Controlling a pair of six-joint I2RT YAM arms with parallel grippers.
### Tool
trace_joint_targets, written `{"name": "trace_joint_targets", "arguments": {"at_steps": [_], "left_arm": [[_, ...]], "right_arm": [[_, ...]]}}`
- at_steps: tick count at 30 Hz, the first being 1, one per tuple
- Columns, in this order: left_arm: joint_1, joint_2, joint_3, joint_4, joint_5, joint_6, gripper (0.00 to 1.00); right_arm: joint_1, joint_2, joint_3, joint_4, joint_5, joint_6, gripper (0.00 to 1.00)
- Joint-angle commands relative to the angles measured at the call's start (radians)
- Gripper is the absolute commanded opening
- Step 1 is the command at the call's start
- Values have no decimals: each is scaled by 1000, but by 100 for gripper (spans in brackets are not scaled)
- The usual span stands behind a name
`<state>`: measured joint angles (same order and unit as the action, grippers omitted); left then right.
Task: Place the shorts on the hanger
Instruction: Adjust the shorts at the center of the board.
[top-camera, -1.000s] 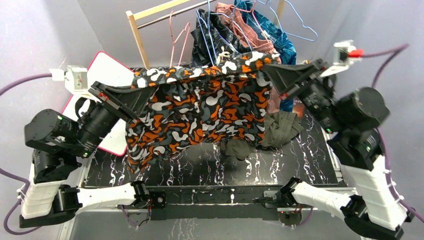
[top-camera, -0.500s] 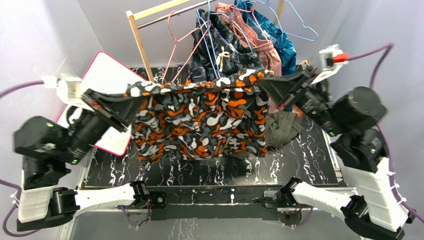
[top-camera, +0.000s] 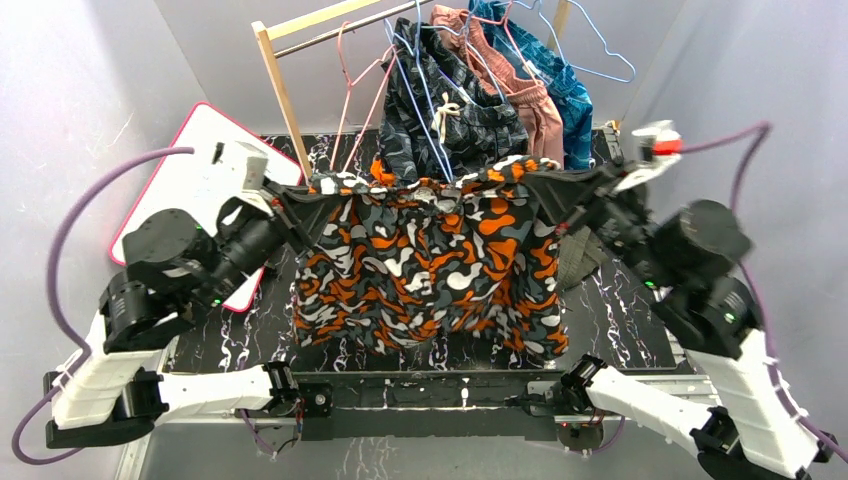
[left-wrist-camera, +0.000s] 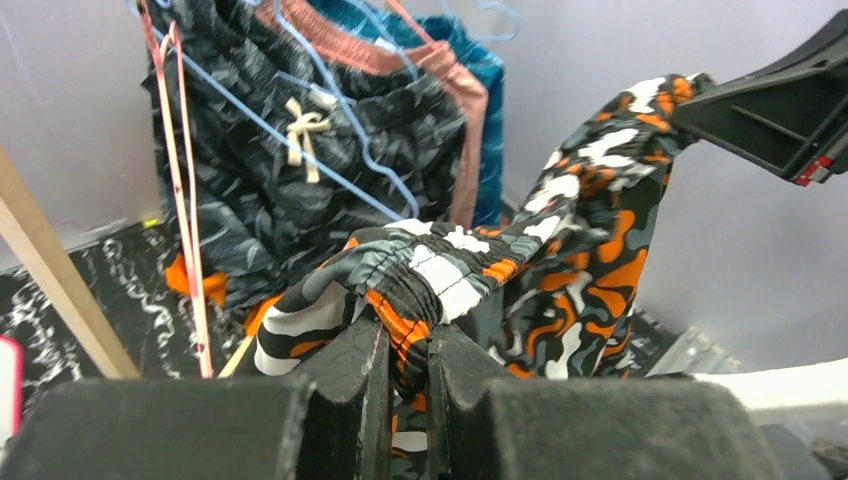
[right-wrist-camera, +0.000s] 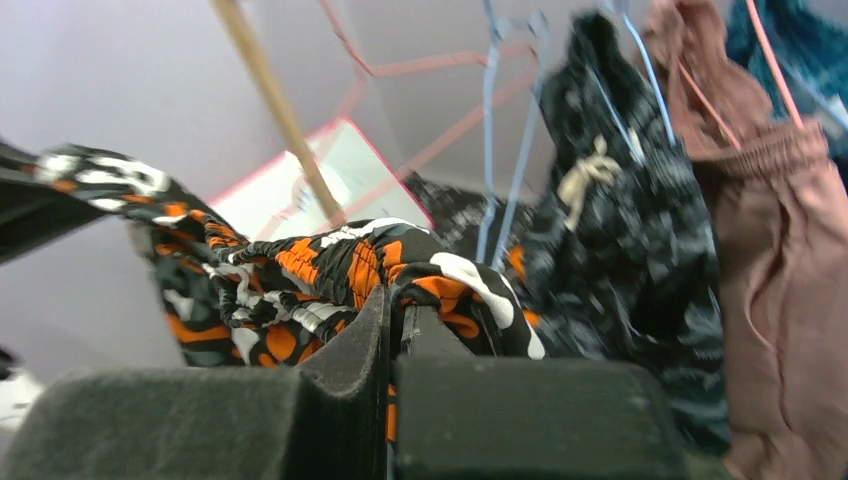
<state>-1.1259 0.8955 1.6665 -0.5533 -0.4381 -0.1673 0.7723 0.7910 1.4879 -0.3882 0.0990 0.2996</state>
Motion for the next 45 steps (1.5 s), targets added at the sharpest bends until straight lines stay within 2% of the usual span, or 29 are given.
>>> {"name": "trace_joint_targets", "arguments": {"at_steps": [1, 6, 12, 16, 21, 26, 30, 33, 37, 45], "left_arm": [[4, -21, -3, 55, -66, 61, 0], [5, -36, 88, 68, 38, 106, 0], [5, -63, 122, 93, 147, 129, 0], [5, -82, 118, 101, 206, 131, 0], [5, -109, 65, 127, 118, 167, 0], [5, -107, -41, 118, 52, 144, 0], [5, -145, -297, 147, -20, 58, 0], [5, -168, -501, 199, -71, -17, 0], [5, -165, -718, 289, -202, -96, 0], [10, -13, -870, 542, -359, -31, 0]], "right_arm": [[-5, 21, -33, 60, 121, -46, 0], [-6, 20, 67, 66, 16, -110, 0], [-5, 32, 236, -21, -109, -146, 0], [-6, 27, 260, -20, -74, -162, 0], [-5, 39, 224, -23, 8, -191, 0], [-5, 39, 53, 6, 76, -170, 0], [-7, 50, -132, 33, 172, -104, 0], [-6, 28, -335, 95, 243, -25, 0], [-6, 11, -504, 174, 339, 72, 0], [-7, 72, -660, 328, 513, 127, 0]]}}
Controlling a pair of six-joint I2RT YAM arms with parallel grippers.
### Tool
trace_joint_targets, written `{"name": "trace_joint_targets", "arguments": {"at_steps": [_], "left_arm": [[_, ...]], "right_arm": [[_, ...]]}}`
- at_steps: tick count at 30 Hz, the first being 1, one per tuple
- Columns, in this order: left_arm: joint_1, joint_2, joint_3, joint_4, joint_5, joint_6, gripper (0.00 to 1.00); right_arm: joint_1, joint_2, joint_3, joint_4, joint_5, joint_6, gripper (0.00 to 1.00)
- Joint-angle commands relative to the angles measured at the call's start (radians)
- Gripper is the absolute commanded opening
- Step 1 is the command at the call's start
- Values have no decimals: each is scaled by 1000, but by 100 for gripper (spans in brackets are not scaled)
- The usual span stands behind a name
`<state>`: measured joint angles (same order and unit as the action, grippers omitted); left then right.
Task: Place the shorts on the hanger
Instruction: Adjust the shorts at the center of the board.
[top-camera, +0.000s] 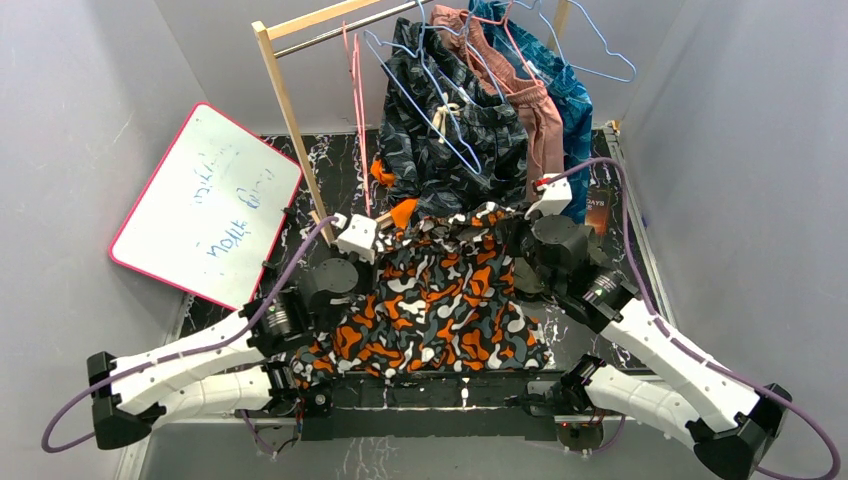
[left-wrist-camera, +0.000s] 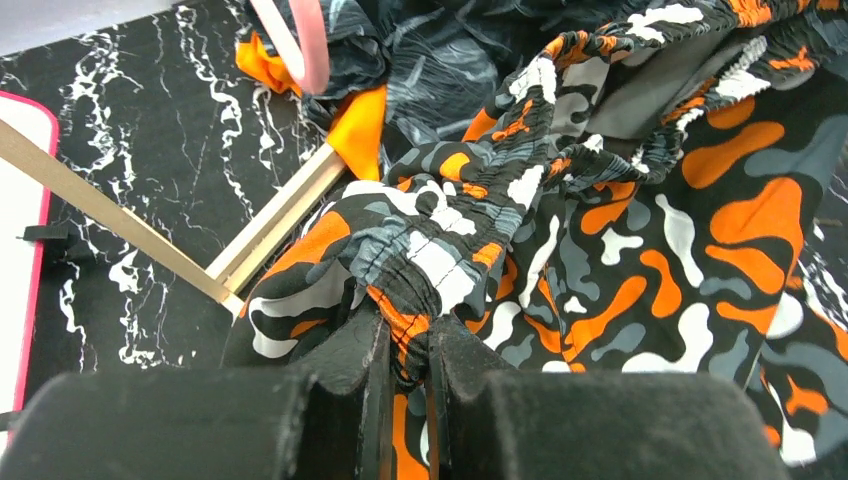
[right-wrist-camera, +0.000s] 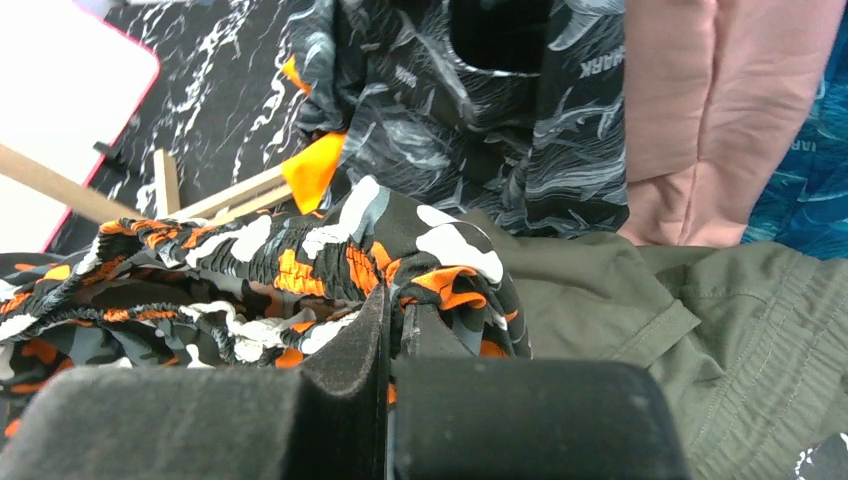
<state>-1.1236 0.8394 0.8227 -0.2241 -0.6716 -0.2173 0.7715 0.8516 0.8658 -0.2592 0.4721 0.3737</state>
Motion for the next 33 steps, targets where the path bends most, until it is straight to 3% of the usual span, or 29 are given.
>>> {"name": "trace_joint_targets", "arguments": {"at_steps": [1, 5, 10, 15, 18, 23, 27, 29, 33], "left_arm": [[10, 65, -44, 242, -137, 18, 0], [59, 157, -97, 335, -144, -24, 0], [188, 264, -130, 360, -23, -154, 0], [195, 340, -156, 373, -31, -205, 1], [196, 358, -147, 353, -47, -218, 21], [197, 351, -128, 314, 11, -188, 60], [197, 334, -94, 229, 50, -207, 85], [197, 317, -77, 188, 76, -219, 96], [196, 240, -58, 98, 150, -246, 98]], "right_arm": [[-6, 15, -59, 213, 153, 58, 0], [-14, 43, -135, 273, 149, 84, 0], [-23, 107, -163, 285, 140, 115, 0], [-25, 105, -207, 274, 126, 137, 0], [-27, 116, -208, 247, 115, 149, 3], [-26, 96, -197, 215, 75, 146, 47], [-26, 67, -174, 172, 21, 133, 62], [-27, 44, -149, 122, 14, 131, 67], [-26, -38, -99, 50, -23, 100, 70]]}}
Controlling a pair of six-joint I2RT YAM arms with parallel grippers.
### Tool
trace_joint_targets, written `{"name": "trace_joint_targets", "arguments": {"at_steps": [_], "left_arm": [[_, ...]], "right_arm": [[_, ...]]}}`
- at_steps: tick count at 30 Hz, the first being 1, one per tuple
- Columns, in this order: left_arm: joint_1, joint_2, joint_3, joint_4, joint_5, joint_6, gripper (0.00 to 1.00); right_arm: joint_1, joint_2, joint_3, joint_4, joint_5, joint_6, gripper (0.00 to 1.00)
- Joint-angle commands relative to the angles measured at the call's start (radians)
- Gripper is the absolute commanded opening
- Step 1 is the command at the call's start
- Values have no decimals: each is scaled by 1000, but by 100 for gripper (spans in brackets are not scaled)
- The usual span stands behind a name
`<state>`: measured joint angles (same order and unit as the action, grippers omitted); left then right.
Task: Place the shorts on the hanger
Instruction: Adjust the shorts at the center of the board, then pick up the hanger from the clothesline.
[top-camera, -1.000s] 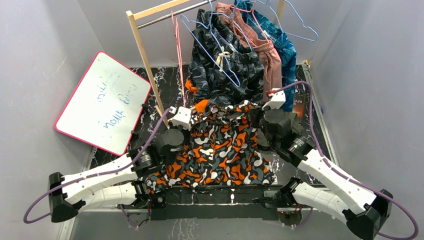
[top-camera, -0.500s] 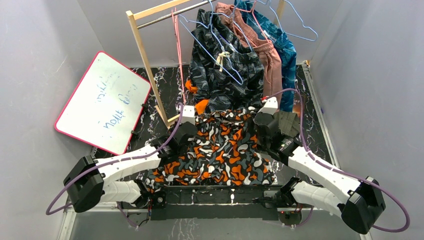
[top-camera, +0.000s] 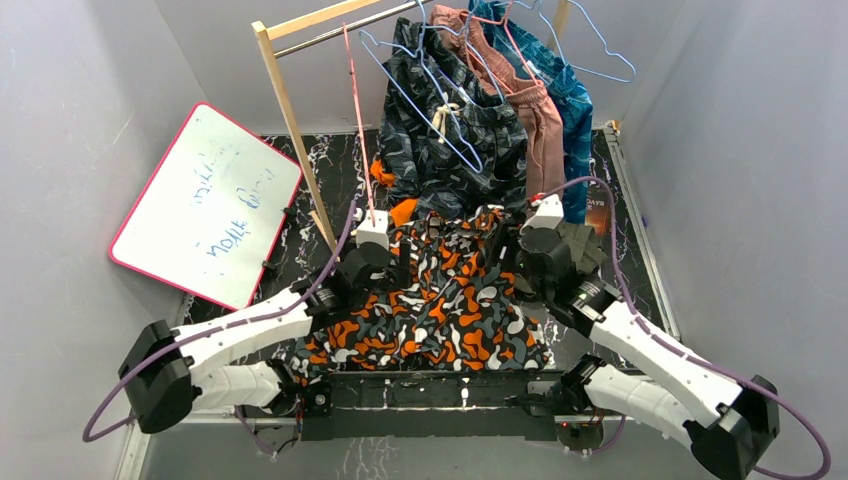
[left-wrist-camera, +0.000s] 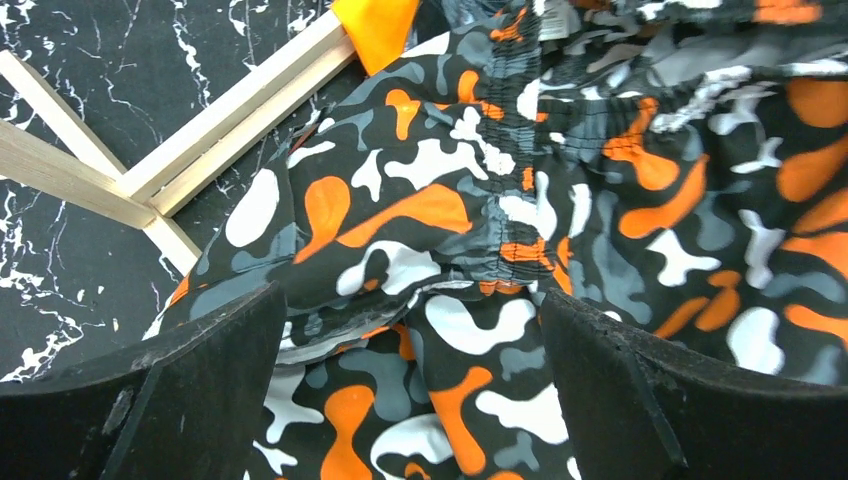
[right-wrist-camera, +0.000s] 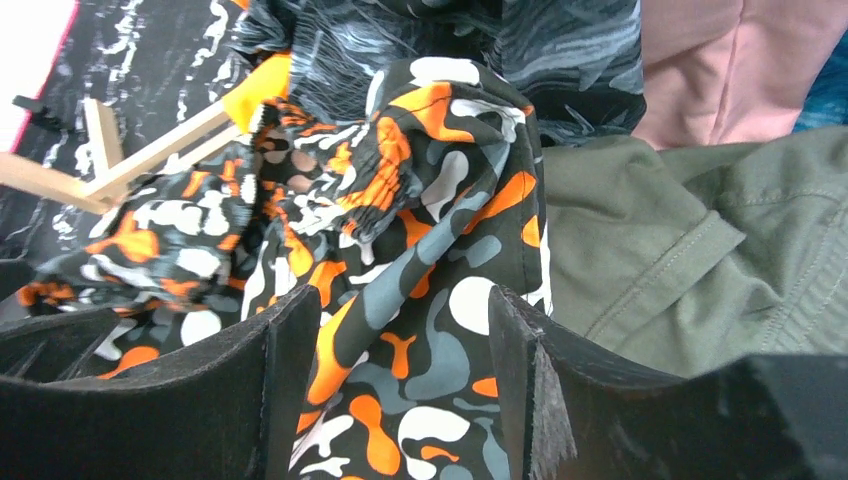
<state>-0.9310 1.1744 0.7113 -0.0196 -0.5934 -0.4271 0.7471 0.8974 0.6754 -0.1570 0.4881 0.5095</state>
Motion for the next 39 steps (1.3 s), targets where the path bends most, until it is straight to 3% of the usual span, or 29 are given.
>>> {"name": "trace_joint_targets", "arguments": {"at_steps": [1, 8, 15, 19, 34, 39], "left_arm": [[3, -117, 60, -140, 93, -44, 98], [2, -323, 153, -373, 160, -74, 98], [3, -506, 242, -500, 113, 57, 98], [3, -599, 216, -500, 93, 125, 98], [2, -708, 147, -532, 460, 207, 98], [3, -753, 91, -442, 437, 203, 98]], "right_arm": [[-3, -105, 106, -68, -55, -57, 71], [-3, -198, 196, -147, -177, -158, 71], [-2, -165, 315, -33, -400, -187, 69], [-3, -90, 392, 73, -516, -159, 68], [-1, 155, 510, 325, -681, 0, 74], [17, 230, 598, 318, -584, -23, 74]]}}
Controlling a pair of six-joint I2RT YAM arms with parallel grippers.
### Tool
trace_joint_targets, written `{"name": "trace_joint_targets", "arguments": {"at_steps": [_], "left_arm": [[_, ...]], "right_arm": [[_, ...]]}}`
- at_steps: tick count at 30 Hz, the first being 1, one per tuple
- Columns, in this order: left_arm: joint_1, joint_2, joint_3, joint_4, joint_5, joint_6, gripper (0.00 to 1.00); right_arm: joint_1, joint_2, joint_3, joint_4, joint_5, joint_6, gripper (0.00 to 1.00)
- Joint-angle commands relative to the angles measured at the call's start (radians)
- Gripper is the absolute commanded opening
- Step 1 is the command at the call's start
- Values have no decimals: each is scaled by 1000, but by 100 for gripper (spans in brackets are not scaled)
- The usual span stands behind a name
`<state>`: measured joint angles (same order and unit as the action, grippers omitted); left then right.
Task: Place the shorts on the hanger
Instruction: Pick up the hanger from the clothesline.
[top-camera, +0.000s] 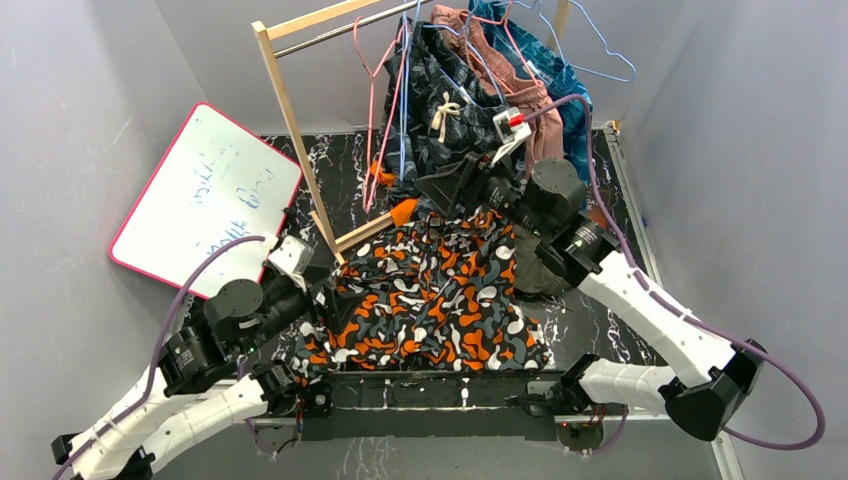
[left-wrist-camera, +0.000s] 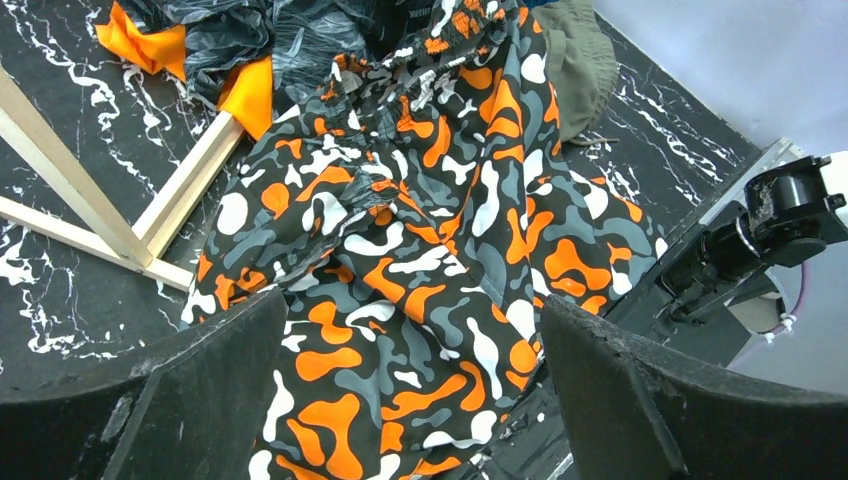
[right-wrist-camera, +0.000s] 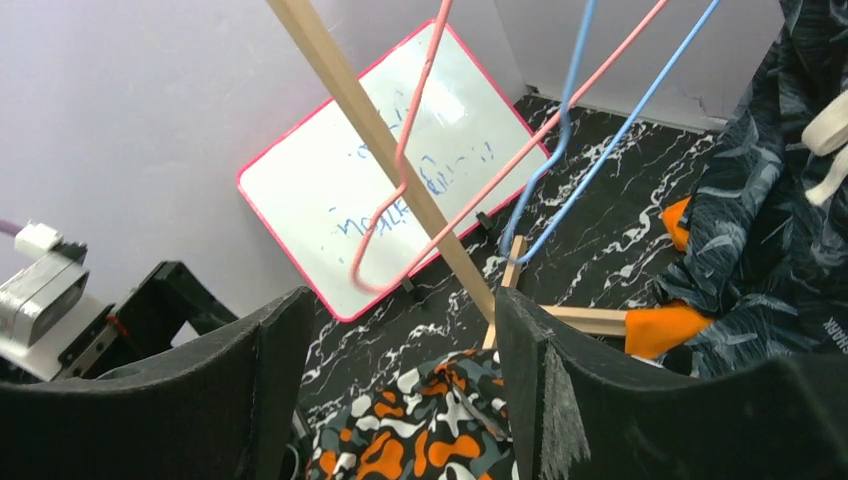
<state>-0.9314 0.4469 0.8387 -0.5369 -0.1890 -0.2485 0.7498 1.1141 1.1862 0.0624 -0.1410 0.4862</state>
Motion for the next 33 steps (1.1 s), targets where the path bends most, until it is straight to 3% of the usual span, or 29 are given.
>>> {"name": "trace_joint_targets", "arguments": {"at_steps": [1, 7, 11, 19, 33], "left_arm": [[3, -28, -47, 92, 8, 23, 98], [3, -60, -118, 164, -124, -26, 98], [3, -92, -154, 187, -146, -37, 98], [7, -42, -149, 157, -178, -35, 98], [46, 47, -132, 145, -137, -19, 98]], "right_arm": [[15, 19, 96, 99, 81, -8, 74], [43, 131, 244, -26, 292, -93, 70], [46, 189, 325, -47, 347, -149, 70], [41, 259, 401, 9, 569, -321, 70], [-158, 350, 458, -26, 286, -248, 68]]}}
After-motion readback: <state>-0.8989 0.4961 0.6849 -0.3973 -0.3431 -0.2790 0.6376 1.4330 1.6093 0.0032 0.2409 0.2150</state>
